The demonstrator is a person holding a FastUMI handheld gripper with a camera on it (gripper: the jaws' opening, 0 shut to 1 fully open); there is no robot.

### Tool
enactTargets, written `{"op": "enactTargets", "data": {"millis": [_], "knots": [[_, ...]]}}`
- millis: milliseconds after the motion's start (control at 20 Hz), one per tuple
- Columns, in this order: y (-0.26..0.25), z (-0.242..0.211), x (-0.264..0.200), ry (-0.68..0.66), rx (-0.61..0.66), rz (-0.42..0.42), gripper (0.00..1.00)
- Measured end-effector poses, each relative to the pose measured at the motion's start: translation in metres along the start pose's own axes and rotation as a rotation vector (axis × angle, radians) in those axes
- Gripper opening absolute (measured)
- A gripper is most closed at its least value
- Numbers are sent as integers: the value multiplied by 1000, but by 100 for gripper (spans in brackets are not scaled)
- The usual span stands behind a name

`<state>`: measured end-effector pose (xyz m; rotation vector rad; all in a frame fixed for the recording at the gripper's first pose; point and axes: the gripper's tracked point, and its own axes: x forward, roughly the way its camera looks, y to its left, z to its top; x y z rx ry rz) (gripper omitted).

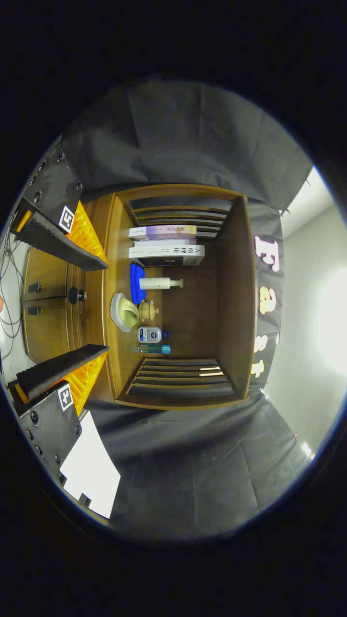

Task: Pull open the drawer, take out the items inside it, and place them on the countertop above the cabinet.

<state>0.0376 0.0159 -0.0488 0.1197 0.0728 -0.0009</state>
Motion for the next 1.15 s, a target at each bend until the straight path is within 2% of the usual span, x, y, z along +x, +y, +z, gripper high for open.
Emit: {"op": "enactTargets", "data": {"millis": [350, 1150], "knots": [[-5, 1, -39, 28, -31, -53, 97], [-9, 8, -45, 2, -61, -49, 97]]}}
